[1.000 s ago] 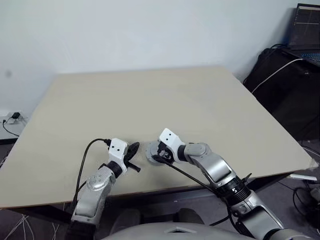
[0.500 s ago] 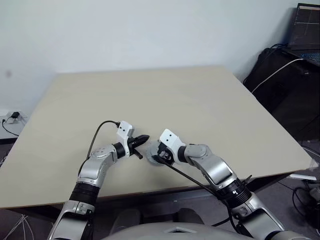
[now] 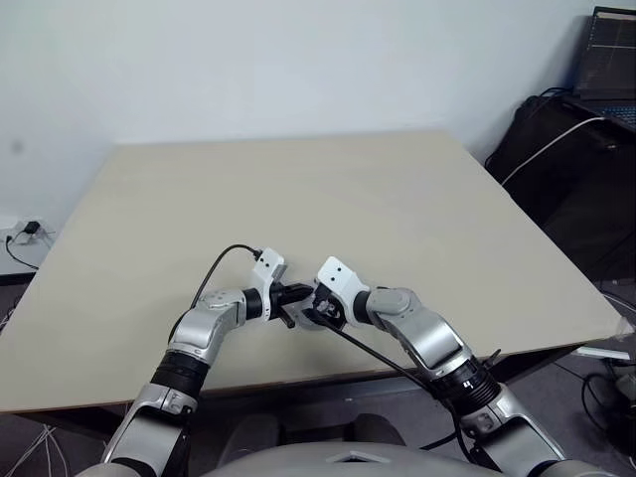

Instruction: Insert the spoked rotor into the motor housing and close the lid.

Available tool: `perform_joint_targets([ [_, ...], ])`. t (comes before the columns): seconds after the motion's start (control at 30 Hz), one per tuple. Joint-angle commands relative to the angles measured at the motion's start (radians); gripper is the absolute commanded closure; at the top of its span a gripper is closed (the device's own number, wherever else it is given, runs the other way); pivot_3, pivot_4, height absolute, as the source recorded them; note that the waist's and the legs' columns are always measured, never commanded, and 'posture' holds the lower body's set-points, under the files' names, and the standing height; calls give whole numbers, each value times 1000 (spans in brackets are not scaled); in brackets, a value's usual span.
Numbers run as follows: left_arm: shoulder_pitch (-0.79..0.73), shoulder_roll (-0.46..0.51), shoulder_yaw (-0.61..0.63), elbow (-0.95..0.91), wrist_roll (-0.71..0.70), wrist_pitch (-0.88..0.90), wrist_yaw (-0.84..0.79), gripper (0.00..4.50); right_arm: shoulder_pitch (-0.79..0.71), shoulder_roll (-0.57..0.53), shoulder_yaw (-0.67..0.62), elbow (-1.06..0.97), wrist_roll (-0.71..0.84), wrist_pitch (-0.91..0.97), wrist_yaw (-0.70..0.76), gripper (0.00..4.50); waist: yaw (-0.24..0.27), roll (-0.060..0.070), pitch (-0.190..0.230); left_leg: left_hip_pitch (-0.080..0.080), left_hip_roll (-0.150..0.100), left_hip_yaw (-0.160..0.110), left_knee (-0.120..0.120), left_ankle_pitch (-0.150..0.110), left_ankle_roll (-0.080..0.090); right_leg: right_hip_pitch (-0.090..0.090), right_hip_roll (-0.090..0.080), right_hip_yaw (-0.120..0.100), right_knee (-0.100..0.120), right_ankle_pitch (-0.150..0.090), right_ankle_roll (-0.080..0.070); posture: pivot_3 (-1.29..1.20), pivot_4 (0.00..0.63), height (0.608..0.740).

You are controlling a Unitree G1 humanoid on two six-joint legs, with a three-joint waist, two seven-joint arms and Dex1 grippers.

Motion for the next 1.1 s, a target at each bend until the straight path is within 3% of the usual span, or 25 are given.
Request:
perform_joint_targets([
  [0.03,-12,6,-25,-9,23,17,-10,4500,17,-20,5,20,-25,39,-16,1230,1,0,0,0,0,0,0,0,0,0,0,0,0,0,0,0,0,740],
  [0.13,-7,5,-31,-10,36,23,-3,4500,21,-23,4,15,-22,42,-16,1230,1,0,0,0,0,0,0,0,0,0,0,0,0,0,0,0,0,740],
  [0.27,0,2,-35,-17,42,25,0,4500,29,-24,-7,12,-22,50,-29,16,1,-2,-2,0,0,0,0,0,0,0,0,0,0,0,0,0,0,740],
  [0.67,12,-2,-40,-36,41,33,5,4500,134,-127,-60,-169,5,114,-17,16,14,-3,-2,0,0,0,0,-1,1,0,-3,-1,-1,-1,1,0,0,740],
  [0.87,17,-5,-43,-41,41,37,5,4500,207,-195,-142,-346,121,103,73,16,15,-6,2,-1,0,-1,0,-1,1,0,-3,-2,-1,-3,4,0,0,740],
  [0.93,18,-6,-44,-41,41,37,4,4500,219,-187,-180,-369,158,100,78,16,13,-6,3,-2,0,0,0,-1,1,-2,-3,-1,-1,-3,4,0,0,740],
  [1.1,18,-6,-47,-40,42,38,2,4500,226,24,-370,-278,247,154,-75,16,13,-8,3,-2,2,-1,0,-1,0,-2,-3,-1,-1,-3,5,0,0,740],
])
